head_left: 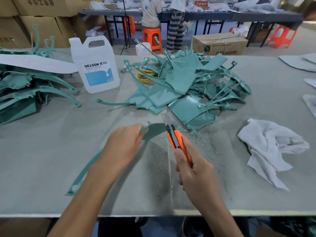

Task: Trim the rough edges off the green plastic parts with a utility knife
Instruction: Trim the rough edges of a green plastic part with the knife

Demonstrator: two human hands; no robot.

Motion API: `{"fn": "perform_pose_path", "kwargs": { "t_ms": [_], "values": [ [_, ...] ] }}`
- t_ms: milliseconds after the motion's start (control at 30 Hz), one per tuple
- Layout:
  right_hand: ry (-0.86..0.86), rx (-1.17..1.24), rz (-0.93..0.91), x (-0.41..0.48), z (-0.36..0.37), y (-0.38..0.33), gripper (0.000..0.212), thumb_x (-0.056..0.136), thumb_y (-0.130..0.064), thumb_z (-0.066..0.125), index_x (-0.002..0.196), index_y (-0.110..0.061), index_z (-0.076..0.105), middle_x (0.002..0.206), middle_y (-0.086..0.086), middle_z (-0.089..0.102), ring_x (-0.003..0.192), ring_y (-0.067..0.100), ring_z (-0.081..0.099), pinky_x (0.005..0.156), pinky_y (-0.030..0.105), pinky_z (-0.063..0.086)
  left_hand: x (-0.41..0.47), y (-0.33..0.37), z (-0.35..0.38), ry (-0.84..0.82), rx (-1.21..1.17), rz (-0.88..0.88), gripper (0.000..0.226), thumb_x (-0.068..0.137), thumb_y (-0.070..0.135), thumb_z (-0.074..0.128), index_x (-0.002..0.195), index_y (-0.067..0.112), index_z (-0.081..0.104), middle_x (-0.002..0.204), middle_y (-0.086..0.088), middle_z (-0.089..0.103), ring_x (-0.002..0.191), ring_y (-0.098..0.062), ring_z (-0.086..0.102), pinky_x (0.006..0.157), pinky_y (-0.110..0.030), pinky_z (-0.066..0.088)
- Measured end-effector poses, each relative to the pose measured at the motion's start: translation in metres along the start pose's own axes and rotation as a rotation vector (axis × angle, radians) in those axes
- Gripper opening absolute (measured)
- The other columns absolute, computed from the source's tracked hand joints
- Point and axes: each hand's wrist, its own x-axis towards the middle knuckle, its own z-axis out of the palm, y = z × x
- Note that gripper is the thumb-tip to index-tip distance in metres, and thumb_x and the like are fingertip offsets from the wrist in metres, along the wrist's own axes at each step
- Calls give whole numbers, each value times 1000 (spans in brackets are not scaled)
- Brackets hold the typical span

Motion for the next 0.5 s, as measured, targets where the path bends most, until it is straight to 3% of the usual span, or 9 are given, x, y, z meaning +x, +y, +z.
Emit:
{"fn": "perform_pose_path", "kwargs": {
  "t_ms": [100,200,367,433,500],
  "values": [
    [-78,-36,3,0,7,-3,43,99,-58,40,140,-69,36,70,-5,65,53,13,60,58,39,54,-1,-1,-1,-20,22,-8,36,105,43,37,84,18,52,71,-1,58,68,-29,50,60,-39,37],
    [-18,-101,69,10,-1,3,46,100,-47,47,144,-58,41,61,-4,61,55,13,60,64,42,54,-6,1,-3,-19,9,-11,32,106,41,38,94,20,59,77,-3,64,76,-32,58,66,-41,44],
    [-52,-161,-22,4,-7,-10,46,99,-58,36,142,-72,25,73,-23,63,58,6,59,57,25,47,-4,10,-1,-54,76,-12,23,107,39,41,109,28,61,87,-6,68,83,-35,60,71,-42,48],
    [-86,-174,-3,7,-8,-9,47,101,-51,41,144,-66,32,63,-14,61,57,9,57,57,25,46,-5,9,0,-47,76,-8,25,107,40,41,113,30,63,86,-5,69,82,-34,61,70,-42,49],
    [-66,-174,67,14,-15,-2,47,103,-44,46,147,-58,37,59,-8,59,58,12,59,66,36,52,-7,10,2,-36,81,4,26,107,40,40,117,31,63,87,-3,71,81,-33,62,71,-42,48]
  ]
}}
